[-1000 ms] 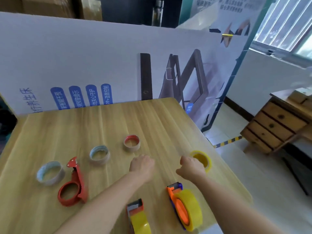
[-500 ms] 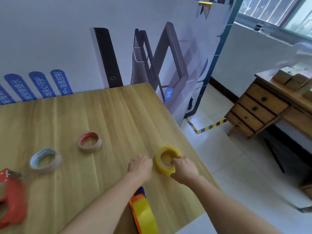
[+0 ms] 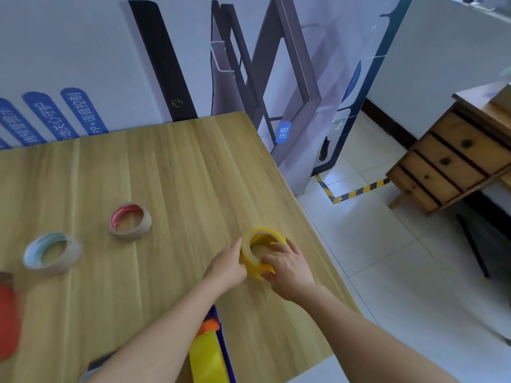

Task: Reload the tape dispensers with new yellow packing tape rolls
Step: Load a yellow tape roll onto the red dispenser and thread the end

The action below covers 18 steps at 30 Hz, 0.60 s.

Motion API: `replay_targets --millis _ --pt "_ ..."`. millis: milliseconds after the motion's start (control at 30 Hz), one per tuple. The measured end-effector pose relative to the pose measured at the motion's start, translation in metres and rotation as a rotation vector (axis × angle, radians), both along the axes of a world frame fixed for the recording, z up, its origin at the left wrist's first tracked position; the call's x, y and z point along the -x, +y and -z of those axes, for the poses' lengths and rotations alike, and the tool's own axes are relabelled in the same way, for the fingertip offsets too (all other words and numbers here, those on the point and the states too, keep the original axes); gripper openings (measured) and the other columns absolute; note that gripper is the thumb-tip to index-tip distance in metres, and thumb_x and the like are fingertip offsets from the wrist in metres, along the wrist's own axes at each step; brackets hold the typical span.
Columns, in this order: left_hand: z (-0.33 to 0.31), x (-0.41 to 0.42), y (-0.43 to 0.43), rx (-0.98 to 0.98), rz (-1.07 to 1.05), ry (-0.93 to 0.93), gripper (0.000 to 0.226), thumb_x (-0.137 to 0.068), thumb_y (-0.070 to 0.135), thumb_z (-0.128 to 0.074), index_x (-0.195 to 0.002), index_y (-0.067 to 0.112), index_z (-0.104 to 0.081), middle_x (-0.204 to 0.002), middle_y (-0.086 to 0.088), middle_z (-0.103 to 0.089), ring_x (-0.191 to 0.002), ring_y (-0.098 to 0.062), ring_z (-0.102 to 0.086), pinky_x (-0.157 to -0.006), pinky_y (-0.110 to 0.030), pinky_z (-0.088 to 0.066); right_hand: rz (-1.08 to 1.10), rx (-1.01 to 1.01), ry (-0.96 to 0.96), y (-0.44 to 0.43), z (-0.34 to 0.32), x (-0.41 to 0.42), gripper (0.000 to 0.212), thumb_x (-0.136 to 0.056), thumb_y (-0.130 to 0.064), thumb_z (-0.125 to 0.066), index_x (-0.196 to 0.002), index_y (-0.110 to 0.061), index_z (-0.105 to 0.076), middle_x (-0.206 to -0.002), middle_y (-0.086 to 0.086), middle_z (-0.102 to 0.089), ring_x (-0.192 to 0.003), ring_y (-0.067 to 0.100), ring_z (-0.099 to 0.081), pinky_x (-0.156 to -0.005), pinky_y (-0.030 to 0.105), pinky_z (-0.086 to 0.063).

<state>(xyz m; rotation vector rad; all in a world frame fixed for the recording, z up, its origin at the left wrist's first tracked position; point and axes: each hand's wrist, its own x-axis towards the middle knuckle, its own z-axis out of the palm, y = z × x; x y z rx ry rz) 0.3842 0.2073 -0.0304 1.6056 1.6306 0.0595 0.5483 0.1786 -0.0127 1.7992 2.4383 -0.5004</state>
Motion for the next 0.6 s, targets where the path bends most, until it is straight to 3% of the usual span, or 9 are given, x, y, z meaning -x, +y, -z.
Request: replay_targets --millis 67,100,167,233,300,367,467,533,600 --pt "-0.005 0.008 0.010 0.033 -0.162 -0.273 0.058 -0.093 0.010 -0.047 -0.148 0.019 -0.032 -0.149 -0.005 -0.042 -0.136 -0.019 -0.041 -0.112 -0.033 -0.033 0.128 0.049 0.203 0.010 -0.016 0.014 0.023 -0.095 -0.031 -0.052 -0.110 -0.019 -0.064 -0.111 0.001 -0.068 -0.122 0.021 -0.050 -0.113 0.039 -0.029" --pt "-0.008 0.013 0.014 0.039 -0.217 -0.378 0.052 -0.096 0.008 -0.046 -0.146 0.015 -0.036 -0.149 -0.008 -0.043 -0.135 -0.019 -0.042 -0.112 -0.029 -0.031 0.219 0.107 0.314 0.015 -0.026 0.022 0.023 -0.097 -0.030 -0.051 -0.106 -0.014 -0.064 -0.104 0.005 -0.067 -0.108 0.025 -0.057 -0.100 0.038 -0.041" --pt "-0.016 0.025 0.016 0.028 -0.311 -0.507 0.042 -0.100 0.011 -0.044 -0.142 0.010 -0.042 -0.145 -0.014 -0.047 -0.130 -0.020 -0.046 -0.106 -0.026 -0.033 0.355 0.222 0.564 0.022 -0.042 0.037 0.023 -0.099 -0.027 -0.049 -0.093 -0.009 -0.061 -0.084 0.008 -0.060 -0.081 0.024 -0.056 -0.075 0.038 -0.045" --pt "-0.027 0.039 0.012 0.016 -0.402 -0.578 0.039 -0.101 0.026 -0.043 -0.139 0.017 -0.048 -0.138 -0.010 -0.054 -0.127 -0.022 -0.050 -0.106 -0.034 -0.037 0.471 0.329 0.802 0.024 -0.057 0.050 0.025 -0.101 -0.025 -0.048 -0.087 -0.009 -0.061 -0.076 0.002 -0.053 -0.068 0.014 -0.048 -0.063 0.034 -0.041" --pt "-0.036 0.056 0.007 0.004 -0.470 -0.619 0.042 -0.101 0.039 -0.039 -0.138 0.023 -0.049 -0.136 -0.002 -0.055 -0.127 -0.020 -0.049 -0.108 -0.038 -0.038 0.565 0.460 0.942 0.025 -0.071 0.066 0.020 -0.101 -0.026 -0.049 -0.089 -0.019 -0.064 -0.080 -0.006 -0.058 -0.071 0.005 -0.051 -0.060 0.022 -0.040" --pt "-0.047 0.076 0.002 -0.014 -0.554 -0.643 0.044 -0.101 0.042 -0.033 -0.135 0.021 -0.051 -0.131 -0.003 -0.057 -0.121 -0.020 -0.053 -0.103 -0.038 -0.042 0.563 0.545 1.011 0.024 -0.083 0.085 0.015 -0.098 -0.023 -0.052 -0.089 -0.027 -0.064 -0.086 -0.010 -0.061 -0.077 0.005 -0.055 -0.062 0.020 -0.043" --pt "-0.070 0.106 -0.007 -0.055 -0.645 -0.703 0.037 -0.101 0.042 -0.031 -0.114 0.026 -0.062 -0.109 -0.007 -0.064 -0.094 -0.021 -0.060 -0.083 -0.038 -0.047 0.449 0.601 1.074 0.017 -0.098 0.119 0.022 -0.091 -0.012 -0.056 -0.109 -0.018 -0.068 -0.097 0.007 -0.071 -0.089 0.022 -0.066 -0.079 0.035 -0.051" --pt "-0.084 0.128 -0.017 -0.105 -0.672 -0.729 0.035 -0.100 0.042 -0.032 -0.104 0.031 -0.065 -0.105 -0.007 -0.067 -0.091 -0.022 -0.062 -0.087 -0.041 -0.047 0.366 0.609 1.124 0.010 -0.106 0.142 0.026 -0.088 -0.007 -0.057 -0.110 -0.015 -0.068 -0.105 0.015 -0.072 -0.097 0.030 -0.069 -0.086 0.044 -0.052" --pt "-0.096 0.151 -0.030 -0.223 -0.651 -0.663 0.038 -0.101 0.044 -0.029 -0.105 0.034 -0.066 -0.111 -0.003 -0.067 -0.101 -0.021 -0.061 -0.094 -0.040 -0.044 0.337 0.598 1.177 0.001 -0.113 0.165 0.022 -0.089 -0.006 -0.057 -0.105 -0.017 -0.068 -0.097 0.014 -0.074 -0.088 0.025 -0.073 -0.079 0.041 -0.054"
